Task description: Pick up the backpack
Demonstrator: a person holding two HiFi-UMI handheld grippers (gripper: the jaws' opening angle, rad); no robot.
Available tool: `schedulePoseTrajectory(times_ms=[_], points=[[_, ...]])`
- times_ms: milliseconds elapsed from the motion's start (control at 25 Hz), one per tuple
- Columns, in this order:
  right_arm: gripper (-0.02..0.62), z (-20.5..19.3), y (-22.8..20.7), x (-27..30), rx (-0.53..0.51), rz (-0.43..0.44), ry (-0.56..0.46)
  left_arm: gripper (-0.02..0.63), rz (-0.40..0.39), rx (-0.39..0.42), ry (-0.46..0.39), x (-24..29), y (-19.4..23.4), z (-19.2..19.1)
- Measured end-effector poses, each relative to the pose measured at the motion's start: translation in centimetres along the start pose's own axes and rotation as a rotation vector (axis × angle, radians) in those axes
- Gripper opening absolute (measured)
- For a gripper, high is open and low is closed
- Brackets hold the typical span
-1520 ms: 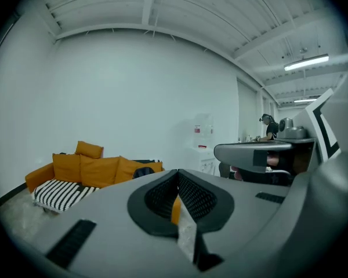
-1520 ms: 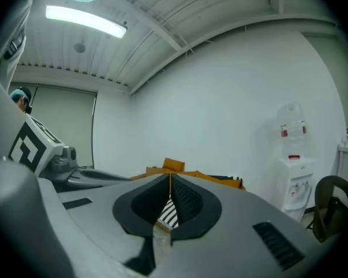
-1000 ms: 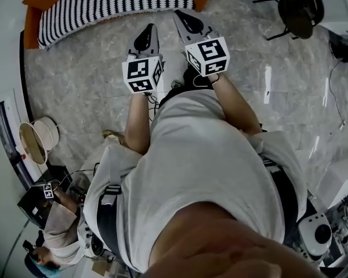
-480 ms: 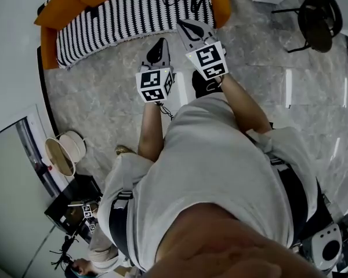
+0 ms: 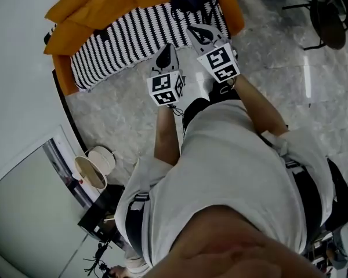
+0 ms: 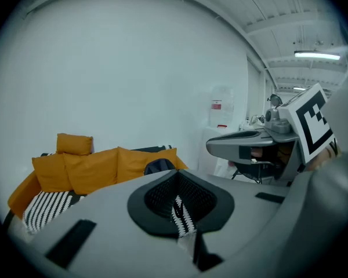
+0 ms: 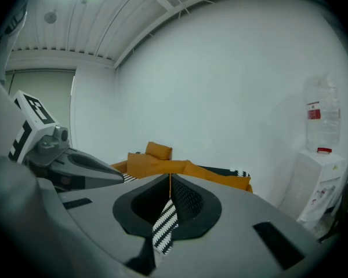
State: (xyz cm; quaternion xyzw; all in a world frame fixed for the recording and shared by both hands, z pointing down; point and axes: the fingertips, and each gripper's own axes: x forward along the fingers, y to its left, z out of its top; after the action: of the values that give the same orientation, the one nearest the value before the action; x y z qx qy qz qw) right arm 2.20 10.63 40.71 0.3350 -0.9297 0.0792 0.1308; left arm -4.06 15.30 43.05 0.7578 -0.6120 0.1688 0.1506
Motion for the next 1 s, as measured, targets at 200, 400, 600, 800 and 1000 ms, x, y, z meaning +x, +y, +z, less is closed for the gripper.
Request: schedulePoseTrajectory(times_ms=[200,400,600,800,1000], points=[[0.04,0.3,-1.4,1.5,-0.014,-0.021,0.022,0.013,-0.014,-0.014,0.002,2.6,1.4,0.9],[0.04,0.9,-2.5,4.0,-0.068,-0.053,0.045,0.012,-0.05,-0.019,0.016,5.5,2.9,1.8],[0.04,1.4,-4.5,7.9,-0.112,-0.069,0.092,0.012,-0.095,-0.004,0.028,9.8,4.3,2.4],[0.04,0.8,-8.0,11.2,-0.101,-0.113,0.153,0.012,-0.13,-0.012,0.06,14.1,6.5,2.4],[0.04,0.7,-10.2,15.9,-0.039,-0.147,0.196,0.012,-0.151,-0.043,0.091,18.3,10.1,2.8]])
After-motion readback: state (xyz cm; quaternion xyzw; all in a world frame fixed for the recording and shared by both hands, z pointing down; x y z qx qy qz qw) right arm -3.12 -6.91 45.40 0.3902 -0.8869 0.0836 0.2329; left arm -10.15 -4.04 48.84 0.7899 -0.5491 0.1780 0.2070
